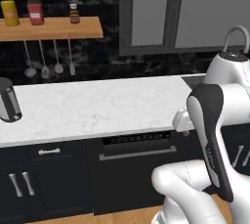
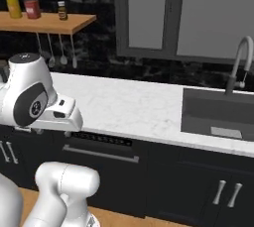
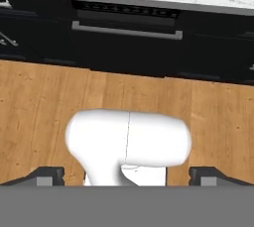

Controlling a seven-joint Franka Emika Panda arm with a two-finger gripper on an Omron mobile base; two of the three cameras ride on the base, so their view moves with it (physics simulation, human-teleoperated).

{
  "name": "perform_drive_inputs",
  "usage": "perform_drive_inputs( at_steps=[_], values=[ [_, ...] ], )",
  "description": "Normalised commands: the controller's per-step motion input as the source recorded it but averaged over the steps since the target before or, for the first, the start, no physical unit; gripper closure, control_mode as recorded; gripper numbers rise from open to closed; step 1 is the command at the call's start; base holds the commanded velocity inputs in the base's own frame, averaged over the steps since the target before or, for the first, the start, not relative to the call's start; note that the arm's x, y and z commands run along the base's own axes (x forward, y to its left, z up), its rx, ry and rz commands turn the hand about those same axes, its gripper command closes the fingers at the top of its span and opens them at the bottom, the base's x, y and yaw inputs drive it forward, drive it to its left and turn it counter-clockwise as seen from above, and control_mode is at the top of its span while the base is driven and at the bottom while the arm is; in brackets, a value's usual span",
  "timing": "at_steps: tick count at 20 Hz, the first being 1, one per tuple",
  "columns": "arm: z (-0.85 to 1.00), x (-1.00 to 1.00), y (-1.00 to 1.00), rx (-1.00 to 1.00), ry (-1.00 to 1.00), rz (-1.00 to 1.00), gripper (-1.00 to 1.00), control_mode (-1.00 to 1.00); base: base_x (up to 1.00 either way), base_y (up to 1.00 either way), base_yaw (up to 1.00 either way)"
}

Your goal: Navigate to the dishwasher.

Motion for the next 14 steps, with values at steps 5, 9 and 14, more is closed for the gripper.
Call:
perform_drive_inputs(
  at_steps=[5,9,14],
  values=[
    [0.0,0.0,0.0,0.0,0.0,0.0,-1.0,1.0,0.49,-0.15,-0.03],
    [0.0,0.0,0.0,0.0,0.0,0.0,-1.0,1.0,0.64,-0.19,-0.04],
    [0.0,0.0,0.0,0.0,0.0,0.0,-1.0,1.0,0.62,-0.28,-0.07]
  ],
)
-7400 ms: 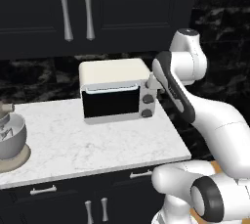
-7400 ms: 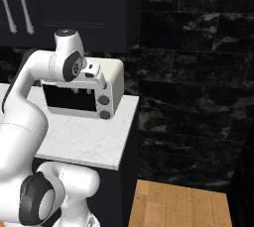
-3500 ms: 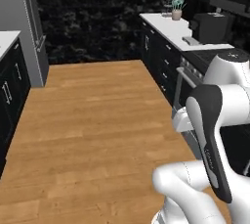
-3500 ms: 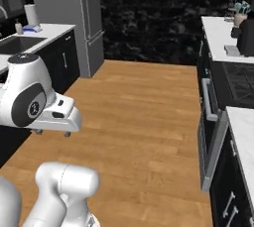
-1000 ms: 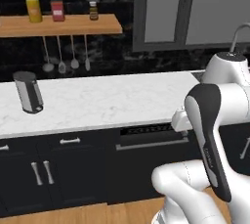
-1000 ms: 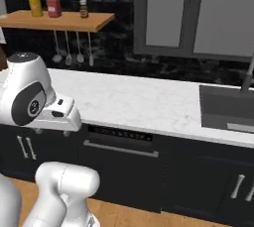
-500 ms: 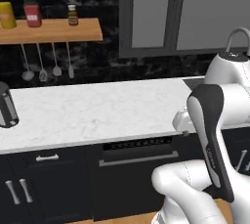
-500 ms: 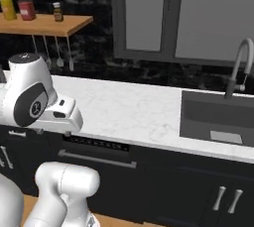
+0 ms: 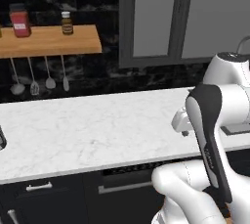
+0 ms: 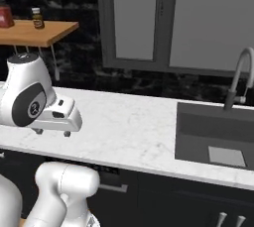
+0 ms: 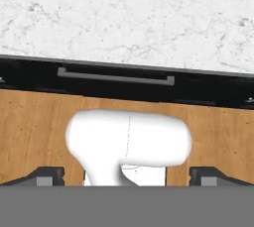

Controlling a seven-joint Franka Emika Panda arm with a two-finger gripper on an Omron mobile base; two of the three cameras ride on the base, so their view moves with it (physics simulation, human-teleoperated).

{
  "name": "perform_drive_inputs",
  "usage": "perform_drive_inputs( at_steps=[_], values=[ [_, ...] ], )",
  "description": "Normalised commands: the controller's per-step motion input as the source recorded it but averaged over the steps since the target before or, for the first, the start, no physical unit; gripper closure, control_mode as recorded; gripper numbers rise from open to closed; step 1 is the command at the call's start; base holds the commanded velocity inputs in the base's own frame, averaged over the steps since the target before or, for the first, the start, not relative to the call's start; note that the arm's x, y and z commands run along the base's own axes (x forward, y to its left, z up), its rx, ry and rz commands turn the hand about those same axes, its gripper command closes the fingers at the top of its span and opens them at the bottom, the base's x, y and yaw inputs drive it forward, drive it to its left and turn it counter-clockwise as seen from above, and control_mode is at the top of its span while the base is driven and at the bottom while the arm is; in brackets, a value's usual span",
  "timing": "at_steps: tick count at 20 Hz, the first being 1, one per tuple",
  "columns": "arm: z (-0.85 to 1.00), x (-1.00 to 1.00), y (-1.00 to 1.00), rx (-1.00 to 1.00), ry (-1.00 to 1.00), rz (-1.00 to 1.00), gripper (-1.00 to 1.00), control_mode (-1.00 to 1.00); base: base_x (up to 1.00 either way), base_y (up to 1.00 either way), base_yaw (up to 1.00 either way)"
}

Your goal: Navigate to the dishwasher.

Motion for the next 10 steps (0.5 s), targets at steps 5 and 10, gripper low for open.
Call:
perform_drive_inputs(
  at_steps=[5,10],
  values=[
    [0.0,0.0,0.0,0.0,0.0,0.0,-1.0,1.0,0.64,-0.37,-0.07],
    [0.0,0.0,0.0,0.0,0.0,0.0,-1.0,1.0,0.61,-0.29,-0.05]
  ],
)
